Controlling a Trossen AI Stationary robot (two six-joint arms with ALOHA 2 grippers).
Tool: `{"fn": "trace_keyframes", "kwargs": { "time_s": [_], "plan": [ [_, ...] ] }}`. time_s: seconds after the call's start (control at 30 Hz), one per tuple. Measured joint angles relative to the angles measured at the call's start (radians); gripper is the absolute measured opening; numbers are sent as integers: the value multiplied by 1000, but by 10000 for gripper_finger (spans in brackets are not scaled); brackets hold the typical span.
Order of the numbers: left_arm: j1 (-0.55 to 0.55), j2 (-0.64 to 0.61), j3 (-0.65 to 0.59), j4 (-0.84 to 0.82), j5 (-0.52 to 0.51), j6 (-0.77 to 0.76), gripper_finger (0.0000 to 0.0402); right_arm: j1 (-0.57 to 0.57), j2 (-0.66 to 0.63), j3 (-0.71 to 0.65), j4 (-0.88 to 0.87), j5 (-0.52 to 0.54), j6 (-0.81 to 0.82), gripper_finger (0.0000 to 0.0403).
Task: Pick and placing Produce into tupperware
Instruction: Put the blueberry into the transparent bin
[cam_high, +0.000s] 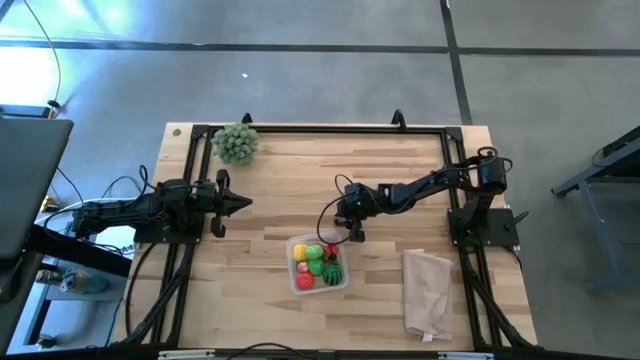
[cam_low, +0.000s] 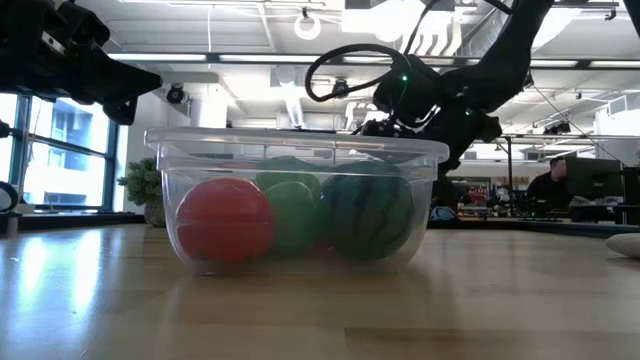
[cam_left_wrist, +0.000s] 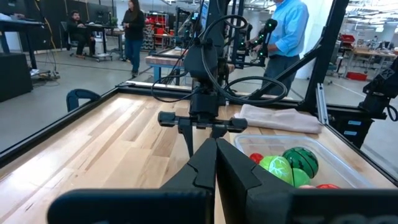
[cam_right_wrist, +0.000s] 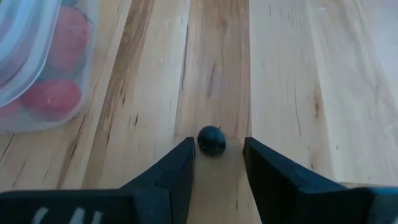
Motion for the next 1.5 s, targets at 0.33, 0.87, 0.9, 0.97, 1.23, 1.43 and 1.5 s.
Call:
{"fn": "trace_keyframes", "kwargs": {
  "time_s": [0.33,0.87,0.9,0.97,1.23,1.43,1.5],
  "plan": [
    [0,0,0,0,0,0,1,-1,0,-3,17,-4,0,100],
    [0,0,0,0,0,0,1,-2,0,-3,44,-4,2,51],
    [0,0,0,0,0,0,1,-2,0,-3,44,-4,3,51],
    [0,0,0,0,0,0,1,-2,0,-3,45,-4,3,51],
    [0,0,0,0,0,0,1,-2,0,-3,69,-4,45,51],
    [0,0,0,0,0,0,1,-2,1,-3,93,10,72,51],
    [0,0,0,0,0,0,1,-1,-3,-4,98,30,75,51]
  ]
}}
